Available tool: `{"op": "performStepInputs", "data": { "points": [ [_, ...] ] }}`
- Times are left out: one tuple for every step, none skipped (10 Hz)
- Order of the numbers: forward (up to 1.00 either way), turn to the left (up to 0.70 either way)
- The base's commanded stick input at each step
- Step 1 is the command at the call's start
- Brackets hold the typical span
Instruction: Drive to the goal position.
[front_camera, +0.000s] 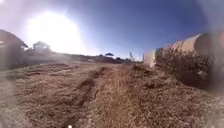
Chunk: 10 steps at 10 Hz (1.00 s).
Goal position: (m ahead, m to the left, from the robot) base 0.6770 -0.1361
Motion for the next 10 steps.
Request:
{"op": "performStepInputs", "data": {
  "points": [
    [0.50,0.00],
    [0.50,0.00],
    [0.50,0.00],
    [0.42,0.00],
    [0.33,0.00],
    [0.23,0.00],
    [0.14,0.00],
    [0.05,0.00],
    [0.00,0.00],
    [0.00,0.00]
  ]
}}
